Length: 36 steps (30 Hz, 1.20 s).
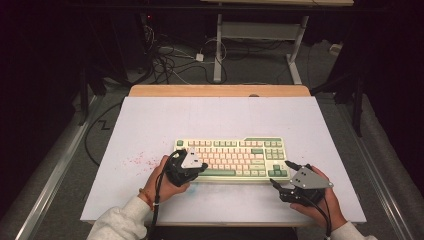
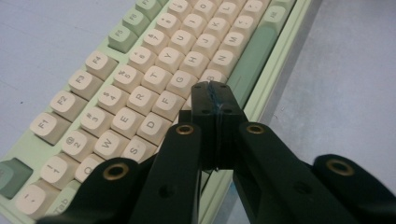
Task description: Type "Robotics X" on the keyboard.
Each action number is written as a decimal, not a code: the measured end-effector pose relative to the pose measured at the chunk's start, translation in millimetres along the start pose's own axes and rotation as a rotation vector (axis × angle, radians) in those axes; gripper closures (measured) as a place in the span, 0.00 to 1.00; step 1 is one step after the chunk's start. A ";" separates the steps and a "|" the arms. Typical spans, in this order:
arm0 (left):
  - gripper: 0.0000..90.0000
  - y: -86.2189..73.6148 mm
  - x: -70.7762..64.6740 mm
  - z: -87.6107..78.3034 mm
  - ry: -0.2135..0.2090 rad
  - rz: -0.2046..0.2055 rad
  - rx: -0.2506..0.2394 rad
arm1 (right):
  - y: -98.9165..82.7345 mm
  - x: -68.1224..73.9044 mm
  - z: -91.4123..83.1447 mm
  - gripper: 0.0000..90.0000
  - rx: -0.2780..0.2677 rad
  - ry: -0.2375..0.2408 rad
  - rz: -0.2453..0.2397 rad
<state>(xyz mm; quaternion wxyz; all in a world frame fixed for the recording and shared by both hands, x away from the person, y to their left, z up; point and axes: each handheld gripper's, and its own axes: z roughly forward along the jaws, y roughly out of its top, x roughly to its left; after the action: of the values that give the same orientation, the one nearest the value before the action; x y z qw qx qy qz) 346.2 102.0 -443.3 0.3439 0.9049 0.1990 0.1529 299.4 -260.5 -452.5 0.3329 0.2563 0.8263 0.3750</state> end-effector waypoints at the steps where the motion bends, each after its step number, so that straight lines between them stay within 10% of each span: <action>1: 0.97 0.1 -0.1 0.3 -0.002 -0.002 -0.001 | -0.1 0.0 0.1 0.30 0.001 0.001 0.000; 36: 0.97 2.8 -1.9 6.8 0.007 0.016 0.012 | -1.2 1.4 0.9 0.31 0.012 0.008 -0.007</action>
<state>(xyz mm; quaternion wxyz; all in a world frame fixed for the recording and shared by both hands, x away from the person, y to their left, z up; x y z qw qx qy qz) 348.1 95.4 -446.5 0.3364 0.9079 0.1942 0.1578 298.9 -259.9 -454.4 0.3295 0.2538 0.8307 0.3699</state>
